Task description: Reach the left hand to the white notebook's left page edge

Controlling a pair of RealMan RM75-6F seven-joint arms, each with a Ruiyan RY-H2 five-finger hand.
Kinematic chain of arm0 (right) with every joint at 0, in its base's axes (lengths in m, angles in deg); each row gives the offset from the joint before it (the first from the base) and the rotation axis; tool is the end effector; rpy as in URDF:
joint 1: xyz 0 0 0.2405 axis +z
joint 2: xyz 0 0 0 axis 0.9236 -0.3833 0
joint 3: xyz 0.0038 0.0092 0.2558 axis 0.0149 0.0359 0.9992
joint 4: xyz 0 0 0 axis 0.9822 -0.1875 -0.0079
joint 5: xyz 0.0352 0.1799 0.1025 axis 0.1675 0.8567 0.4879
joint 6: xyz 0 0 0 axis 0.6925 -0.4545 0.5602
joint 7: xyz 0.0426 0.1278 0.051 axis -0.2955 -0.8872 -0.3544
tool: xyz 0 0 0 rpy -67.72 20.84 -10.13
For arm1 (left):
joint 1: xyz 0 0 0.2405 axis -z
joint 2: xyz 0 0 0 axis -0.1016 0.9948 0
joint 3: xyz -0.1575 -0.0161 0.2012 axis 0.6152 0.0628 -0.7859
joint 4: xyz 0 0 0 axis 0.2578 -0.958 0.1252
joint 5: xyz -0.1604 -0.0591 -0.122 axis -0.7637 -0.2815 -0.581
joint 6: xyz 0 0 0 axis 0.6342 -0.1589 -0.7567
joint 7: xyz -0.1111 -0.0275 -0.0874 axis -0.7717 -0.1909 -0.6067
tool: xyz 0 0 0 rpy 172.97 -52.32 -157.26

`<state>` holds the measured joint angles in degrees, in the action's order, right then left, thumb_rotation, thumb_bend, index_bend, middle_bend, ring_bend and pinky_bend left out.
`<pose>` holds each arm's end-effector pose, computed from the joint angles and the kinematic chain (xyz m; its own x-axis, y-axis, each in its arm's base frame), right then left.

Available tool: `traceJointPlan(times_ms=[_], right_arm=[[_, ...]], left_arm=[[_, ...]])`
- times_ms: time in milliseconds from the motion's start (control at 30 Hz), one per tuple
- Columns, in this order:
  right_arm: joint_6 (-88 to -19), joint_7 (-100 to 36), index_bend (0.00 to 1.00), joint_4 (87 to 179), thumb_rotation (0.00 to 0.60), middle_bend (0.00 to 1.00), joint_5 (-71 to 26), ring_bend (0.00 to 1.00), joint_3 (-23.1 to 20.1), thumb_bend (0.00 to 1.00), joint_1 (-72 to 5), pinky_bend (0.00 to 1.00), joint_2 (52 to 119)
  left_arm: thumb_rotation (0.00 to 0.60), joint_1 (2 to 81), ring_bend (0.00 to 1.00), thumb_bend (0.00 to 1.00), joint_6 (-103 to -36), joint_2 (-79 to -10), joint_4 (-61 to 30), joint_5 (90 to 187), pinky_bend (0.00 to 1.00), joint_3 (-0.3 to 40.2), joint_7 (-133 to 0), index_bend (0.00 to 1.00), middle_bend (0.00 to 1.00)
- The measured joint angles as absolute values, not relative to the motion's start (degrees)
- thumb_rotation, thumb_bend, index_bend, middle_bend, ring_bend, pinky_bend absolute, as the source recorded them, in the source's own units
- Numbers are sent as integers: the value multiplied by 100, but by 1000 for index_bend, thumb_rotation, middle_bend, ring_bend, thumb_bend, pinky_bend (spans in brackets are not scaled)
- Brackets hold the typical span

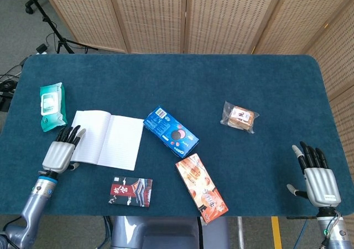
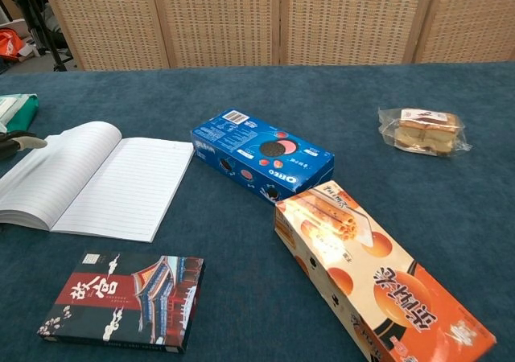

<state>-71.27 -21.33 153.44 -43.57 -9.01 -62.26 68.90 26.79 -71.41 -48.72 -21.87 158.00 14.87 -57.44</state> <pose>-0.3042 -0.1810 0.1350 0.4623 -0.0644 0.8844 -0.8861 0.0036 0.4635 -0.3177 0.2747 0.0314 0.5943 0.1770 0.7845 0.8033 -0.1765 -0.5688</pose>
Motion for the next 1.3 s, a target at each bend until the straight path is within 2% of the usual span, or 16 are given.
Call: traceJointPlan(times_ms=[300,800,1300], right_arm=[[-7127,-2123,0,15345,600,0,-4365,0,-905,53,-6226,0,6898],[-7124,-2122,0,15343,600,0,-4375,0,-909,53,-6224,0,6899],[-7140,-2159,0,15356,600,0,-4372,0,-901,53,-6233,0,6876]], left_arm=[[600,2707,0,69,-7323,-4985,-2330,15889,0,1498,-5699,0,0],[600,2694,0,206,-7572,-5042,-2364,16090,0,1419,-5660,0,0],[600,2671,0,225,-8235,-5051,-2135,16574,0,1372,-5478,0,0]])
